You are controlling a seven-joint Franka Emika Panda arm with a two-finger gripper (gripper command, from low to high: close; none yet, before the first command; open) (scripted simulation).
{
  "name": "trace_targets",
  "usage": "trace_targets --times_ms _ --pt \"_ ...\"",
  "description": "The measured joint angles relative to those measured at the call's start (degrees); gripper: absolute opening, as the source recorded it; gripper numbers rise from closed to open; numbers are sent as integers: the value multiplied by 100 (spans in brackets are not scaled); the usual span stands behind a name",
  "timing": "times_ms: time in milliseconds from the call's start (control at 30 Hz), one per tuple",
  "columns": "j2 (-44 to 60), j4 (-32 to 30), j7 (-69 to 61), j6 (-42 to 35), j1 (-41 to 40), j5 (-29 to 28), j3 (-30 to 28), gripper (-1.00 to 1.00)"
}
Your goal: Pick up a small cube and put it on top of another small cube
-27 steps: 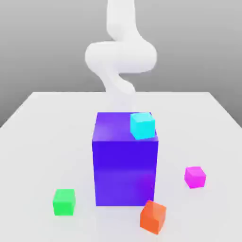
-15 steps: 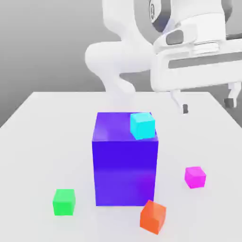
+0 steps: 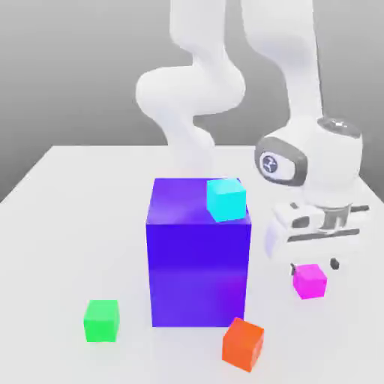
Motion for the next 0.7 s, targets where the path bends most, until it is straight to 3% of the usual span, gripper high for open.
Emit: trace_targets --times_ms 233,467,700 --pt "51 10 40 53 78 -43 -85 -100" --pt "-1222 -254 -1094 -950 -483 1450 830 -100" --pt "-764 1007 -2060 -2136 -1062 1595 480 -100"
